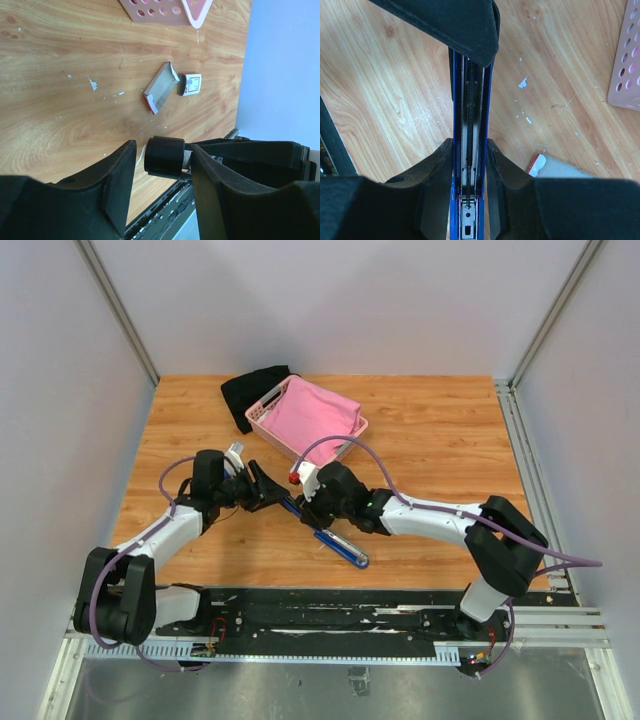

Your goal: Load the staples into the stapler

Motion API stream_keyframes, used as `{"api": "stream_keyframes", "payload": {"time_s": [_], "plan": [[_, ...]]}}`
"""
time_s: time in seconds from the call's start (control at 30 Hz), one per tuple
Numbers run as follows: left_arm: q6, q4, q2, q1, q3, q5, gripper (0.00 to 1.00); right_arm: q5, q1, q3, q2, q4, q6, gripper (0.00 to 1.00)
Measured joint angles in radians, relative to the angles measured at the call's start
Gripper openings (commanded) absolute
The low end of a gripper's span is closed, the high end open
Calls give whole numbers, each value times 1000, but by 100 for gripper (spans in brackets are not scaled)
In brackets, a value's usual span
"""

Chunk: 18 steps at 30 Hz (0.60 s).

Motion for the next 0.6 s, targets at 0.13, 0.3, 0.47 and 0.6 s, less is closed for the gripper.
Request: {"api": "stream_keyframes", "payload": {"time_s": [0.13, 0.3, 0.47, 0.6], "plan": [[5, 11, 14, -2, 0, 6, 38, 0, 0, 0, 8, -1, -4, 1], [40, 26, 38, -9, 3, 15, 19, 3, 0, 3, 17, -10, -6, 1], [90, 22, 34, -18, 14, 5, 11, 26, 0, 25, 25, -40, -4, 18], [139, 13, -19, -25, 22, -35, 9, 64, 2, 83, 34, -100, 1, 32]]}}
